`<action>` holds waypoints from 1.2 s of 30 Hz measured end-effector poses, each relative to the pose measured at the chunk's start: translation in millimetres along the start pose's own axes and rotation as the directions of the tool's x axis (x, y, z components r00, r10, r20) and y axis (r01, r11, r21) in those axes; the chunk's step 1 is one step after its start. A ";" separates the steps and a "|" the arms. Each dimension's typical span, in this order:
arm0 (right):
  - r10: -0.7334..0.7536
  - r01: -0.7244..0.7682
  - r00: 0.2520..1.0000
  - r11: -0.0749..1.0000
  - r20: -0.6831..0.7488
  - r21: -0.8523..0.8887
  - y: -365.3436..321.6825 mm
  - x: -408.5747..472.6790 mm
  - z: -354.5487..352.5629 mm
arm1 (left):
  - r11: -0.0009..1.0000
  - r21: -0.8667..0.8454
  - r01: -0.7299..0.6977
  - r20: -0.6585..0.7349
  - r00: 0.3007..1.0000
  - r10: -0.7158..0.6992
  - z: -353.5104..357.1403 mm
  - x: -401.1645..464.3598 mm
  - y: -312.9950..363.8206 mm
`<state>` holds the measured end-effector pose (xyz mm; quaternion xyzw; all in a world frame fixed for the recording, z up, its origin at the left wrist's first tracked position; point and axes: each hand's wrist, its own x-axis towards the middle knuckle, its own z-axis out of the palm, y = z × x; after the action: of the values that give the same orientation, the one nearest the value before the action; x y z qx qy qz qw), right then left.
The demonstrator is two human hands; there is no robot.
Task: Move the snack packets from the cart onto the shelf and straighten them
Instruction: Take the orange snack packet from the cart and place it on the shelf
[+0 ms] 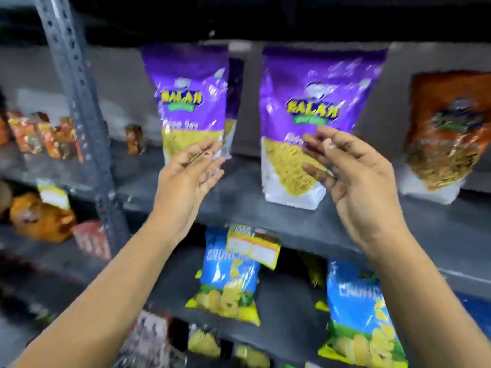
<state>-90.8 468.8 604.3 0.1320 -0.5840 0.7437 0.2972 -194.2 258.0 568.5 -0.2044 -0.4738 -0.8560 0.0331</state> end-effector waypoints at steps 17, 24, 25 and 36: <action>0.798 0.395 0.144 0.496 0.585 -0.773 413.6 -211.3 117.3 | 0.105 0.513 0.852 -0.623 0.454 -0.636 -324.3 -329.8 -194.4; 0.822 0.826 -0.144 0.407 0.552 -0.390 501.5 -256.1 137.2 | 0.079 0.538 0.839 -0.637 0.467 -0.613 -353.5 -334.8 -255.4; 0.822 0.847 -0.152 0.395 0.549 -0.357 509.4 -261.5 139.3 | 0.074 0.563 0.823 -0.631 0.485 -0.605 -357.6 -333.7 -263.1; 0.845 0.824 -0.106 0.370 0.524 -0.430 492.3 -234.3 159.5 | -0.060 0.829 0.556 -0.518 0.723 -0.457 -379.5 -284.9 -215.8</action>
<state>-223.6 180.8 133.0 0.4256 -0.8526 -0.1510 -0.2630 -108.6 24.6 110.4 0.0898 -0.9352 -0.3093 -0.1472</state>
